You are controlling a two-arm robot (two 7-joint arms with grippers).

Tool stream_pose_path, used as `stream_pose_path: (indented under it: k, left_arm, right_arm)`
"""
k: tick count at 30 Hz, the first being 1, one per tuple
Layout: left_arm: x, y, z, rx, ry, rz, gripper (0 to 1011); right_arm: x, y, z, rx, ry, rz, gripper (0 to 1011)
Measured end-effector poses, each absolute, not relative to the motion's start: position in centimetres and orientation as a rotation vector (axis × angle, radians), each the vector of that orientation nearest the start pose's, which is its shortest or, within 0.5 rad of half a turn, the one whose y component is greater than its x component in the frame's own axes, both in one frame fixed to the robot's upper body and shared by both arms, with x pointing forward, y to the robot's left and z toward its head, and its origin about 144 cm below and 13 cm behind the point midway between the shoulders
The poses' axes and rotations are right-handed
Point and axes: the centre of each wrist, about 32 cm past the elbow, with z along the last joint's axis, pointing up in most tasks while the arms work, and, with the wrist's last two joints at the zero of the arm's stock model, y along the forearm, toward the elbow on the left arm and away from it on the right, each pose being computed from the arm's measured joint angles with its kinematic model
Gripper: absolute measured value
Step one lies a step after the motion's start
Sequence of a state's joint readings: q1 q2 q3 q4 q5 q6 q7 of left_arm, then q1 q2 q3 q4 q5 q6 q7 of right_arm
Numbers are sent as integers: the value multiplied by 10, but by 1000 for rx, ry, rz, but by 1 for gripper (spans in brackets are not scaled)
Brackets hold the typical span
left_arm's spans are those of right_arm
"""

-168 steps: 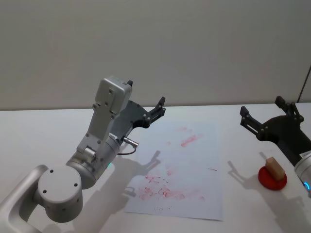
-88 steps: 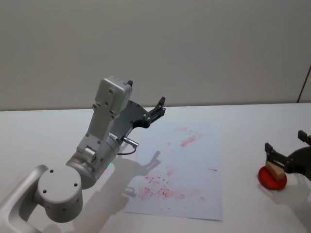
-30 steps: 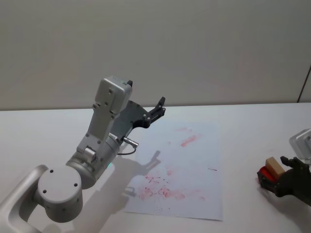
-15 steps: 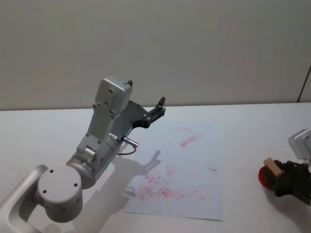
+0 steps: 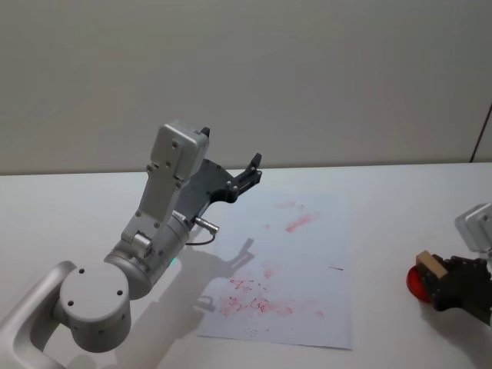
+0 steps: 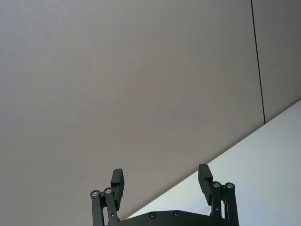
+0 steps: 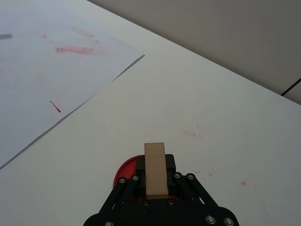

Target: Use the one hand to pick up the stamp and affix it onto the A4 paper.

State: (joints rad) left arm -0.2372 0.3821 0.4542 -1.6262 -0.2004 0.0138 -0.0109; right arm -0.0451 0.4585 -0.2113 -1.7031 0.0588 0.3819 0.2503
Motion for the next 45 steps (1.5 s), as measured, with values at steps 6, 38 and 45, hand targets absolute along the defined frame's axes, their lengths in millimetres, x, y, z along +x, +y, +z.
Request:
stream_pose_path:
  k: [6,38,45]
  left_arm:
    - [492,198,1204,61,-268,1124,1001]
    - [492,198,1204,61,-268,1124,1001]
    - [492,198,1204,61,-268,1124,1001]
  right_arm:
    - [440,-279,1168,-535,-11,-1091,218]
    - [474,-194,1176,-301,0,-776,218]
    - [478,-178,1166,-335,21,-743,218]
